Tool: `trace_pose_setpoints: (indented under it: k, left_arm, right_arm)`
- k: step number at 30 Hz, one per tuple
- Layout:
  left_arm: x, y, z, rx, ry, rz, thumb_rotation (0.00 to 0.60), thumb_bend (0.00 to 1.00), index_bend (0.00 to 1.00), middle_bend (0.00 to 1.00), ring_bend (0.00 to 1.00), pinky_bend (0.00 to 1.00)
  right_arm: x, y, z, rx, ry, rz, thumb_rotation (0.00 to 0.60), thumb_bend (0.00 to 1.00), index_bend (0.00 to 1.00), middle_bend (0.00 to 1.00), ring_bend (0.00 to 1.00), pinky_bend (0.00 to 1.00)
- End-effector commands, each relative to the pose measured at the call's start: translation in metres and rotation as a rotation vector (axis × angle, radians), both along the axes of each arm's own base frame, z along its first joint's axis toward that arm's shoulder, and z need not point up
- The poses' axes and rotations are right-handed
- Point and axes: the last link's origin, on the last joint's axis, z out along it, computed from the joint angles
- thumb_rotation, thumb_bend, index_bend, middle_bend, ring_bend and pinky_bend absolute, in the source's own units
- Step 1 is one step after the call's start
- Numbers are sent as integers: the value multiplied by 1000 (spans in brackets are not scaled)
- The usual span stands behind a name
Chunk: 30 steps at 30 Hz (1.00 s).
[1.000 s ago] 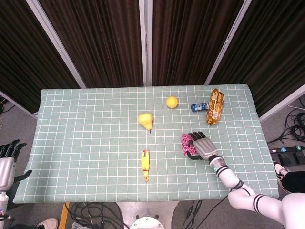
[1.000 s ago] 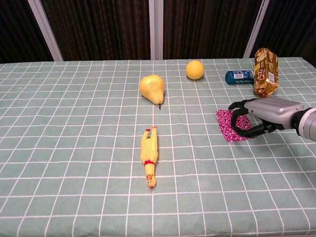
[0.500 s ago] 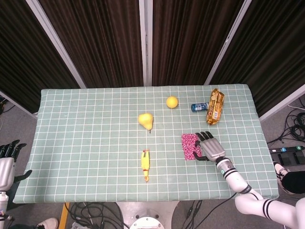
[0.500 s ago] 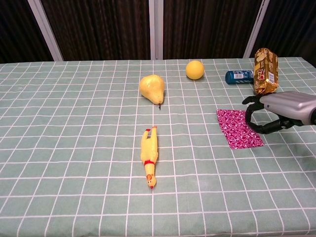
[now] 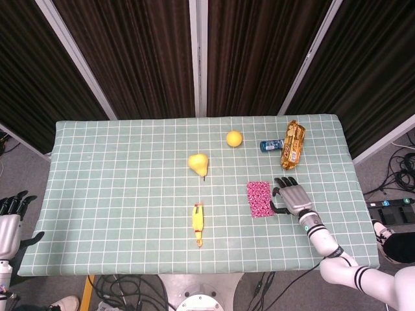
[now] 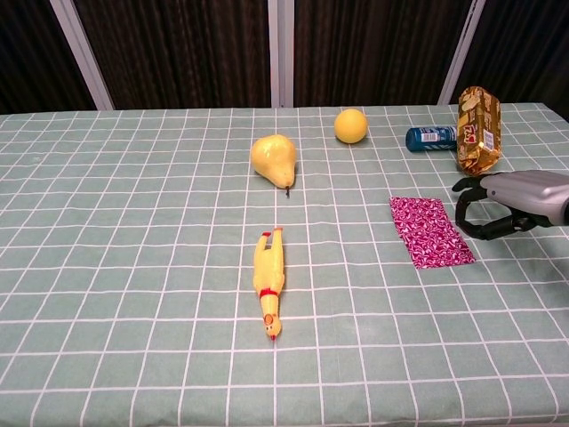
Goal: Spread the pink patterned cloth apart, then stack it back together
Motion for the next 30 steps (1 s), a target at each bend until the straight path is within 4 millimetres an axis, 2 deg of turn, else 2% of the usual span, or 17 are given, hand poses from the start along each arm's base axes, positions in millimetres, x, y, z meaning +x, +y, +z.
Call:
trace_pose_setpoints:
  k: [1,21,30]
  left_arm:
    - [0,0,0,0,0,1,600,34,255,231,168,144]
    - [-6,-4,0,3,-9,18,600,34,255,231,168,144]
    - [-6,-2,-1,3,-11,13,600,34,255,231,167,144]
  right_arm:
    - [2,0,-2,4,-4,8,187,418,355,46,0,0]
    - [38,-4,-23,45,-39,89,182,419,355,46,0,0]
    - [20,-1,-6,16,-10,55,182,416,355,46,0,0]
